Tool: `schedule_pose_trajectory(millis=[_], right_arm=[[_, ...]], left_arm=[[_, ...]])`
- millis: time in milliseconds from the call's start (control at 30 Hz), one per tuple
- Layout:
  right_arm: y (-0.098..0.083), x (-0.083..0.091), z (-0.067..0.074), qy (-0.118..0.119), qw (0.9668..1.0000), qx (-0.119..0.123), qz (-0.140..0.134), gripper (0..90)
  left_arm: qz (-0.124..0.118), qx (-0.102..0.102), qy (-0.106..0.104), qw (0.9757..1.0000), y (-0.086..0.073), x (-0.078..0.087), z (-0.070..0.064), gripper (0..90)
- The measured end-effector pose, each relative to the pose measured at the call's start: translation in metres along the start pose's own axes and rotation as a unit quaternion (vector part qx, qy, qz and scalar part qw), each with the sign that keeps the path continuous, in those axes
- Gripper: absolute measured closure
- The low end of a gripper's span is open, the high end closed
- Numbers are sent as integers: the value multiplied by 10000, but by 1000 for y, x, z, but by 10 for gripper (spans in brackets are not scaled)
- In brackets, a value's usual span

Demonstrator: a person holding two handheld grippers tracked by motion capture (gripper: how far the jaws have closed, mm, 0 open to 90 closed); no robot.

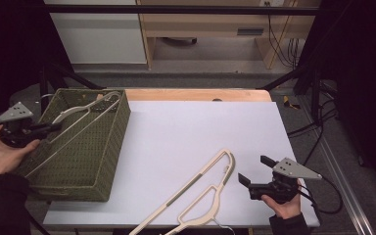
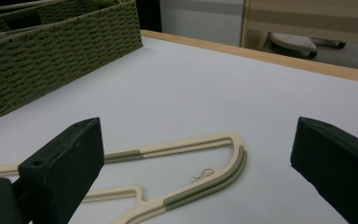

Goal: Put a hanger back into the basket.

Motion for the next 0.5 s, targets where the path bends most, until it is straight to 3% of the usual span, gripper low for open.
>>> schedule_pose_trajectory(millis=[233,367,500], right_arm=[[-3,-2,1,24,10000,38,67,33],[-2,-2,1,35,10000,59,54,35],[-4,-3,2,67,9999,53,90,36]], left_arm=[[82,54,72,9999,-25,-17,-15,855],[161,59,6,9999,-35,-24,-25,842],[512,-77,-100,9986,-45,-31,-38,811]])
Point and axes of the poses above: each handheld gripper's, and its own axes: x roughly backward along the jaws, y roughly out of its top, z roughly to its left, the point moved 7 cm from there along -x, roughly forward along the jaws, and after that the axes turned 11 degrees about -z, right-handed, at the moved point
